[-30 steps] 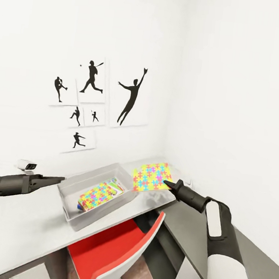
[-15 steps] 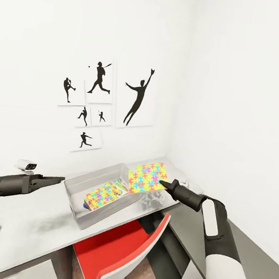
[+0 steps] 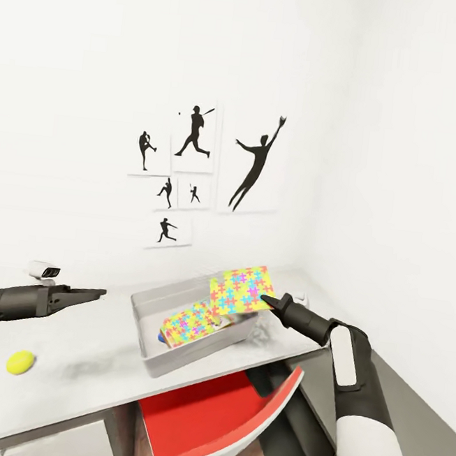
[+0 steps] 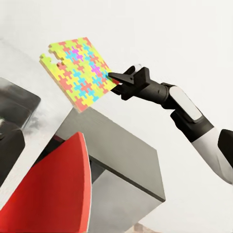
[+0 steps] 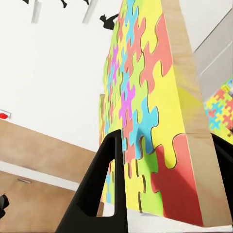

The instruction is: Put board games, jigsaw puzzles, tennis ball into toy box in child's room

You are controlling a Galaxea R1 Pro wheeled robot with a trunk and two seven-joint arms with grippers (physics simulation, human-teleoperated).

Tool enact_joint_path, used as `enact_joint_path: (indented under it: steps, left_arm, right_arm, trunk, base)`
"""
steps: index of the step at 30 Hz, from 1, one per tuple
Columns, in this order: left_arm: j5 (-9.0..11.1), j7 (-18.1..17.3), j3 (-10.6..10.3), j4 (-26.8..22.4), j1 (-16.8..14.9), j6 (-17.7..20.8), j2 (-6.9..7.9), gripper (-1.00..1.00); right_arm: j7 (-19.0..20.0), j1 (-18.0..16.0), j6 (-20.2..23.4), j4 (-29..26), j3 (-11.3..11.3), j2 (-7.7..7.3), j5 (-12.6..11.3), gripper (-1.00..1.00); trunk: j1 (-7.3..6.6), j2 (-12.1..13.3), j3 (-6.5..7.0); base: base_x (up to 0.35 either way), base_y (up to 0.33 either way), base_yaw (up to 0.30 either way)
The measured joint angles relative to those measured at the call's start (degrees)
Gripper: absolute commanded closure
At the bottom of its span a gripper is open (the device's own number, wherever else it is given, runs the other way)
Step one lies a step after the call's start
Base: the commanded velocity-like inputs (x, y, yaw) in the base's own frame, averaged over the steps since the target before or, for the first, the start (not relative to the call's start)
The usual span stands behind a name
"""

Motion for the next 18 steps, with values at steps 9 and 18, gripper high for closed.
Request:
enact_joint_path:
  steps: [9,18]
  left_arm:
    - [-0.03,0.0,0.06,-0.01,-0.02,-0.05,-0.04,-1.0]
    - [-0.03,-0.01,-0.01,-0.01,-0.02,-0.06,-0.05,-1.0]
  right_arm:
    - [0.11,0.44,-1.73,-0.1,0.06,-0.12,0.02,1.0]
    - [0.1,0.62,-1.86,-0.09,0.06,-0.2,0.01,1.0]
  trunk:
    - [0.01,0.0,0.0]
    - [0.01,0.0,0.0]
  base:
    - [0.116,0.044,0.077]
    - [0.108,0.093,0.001]
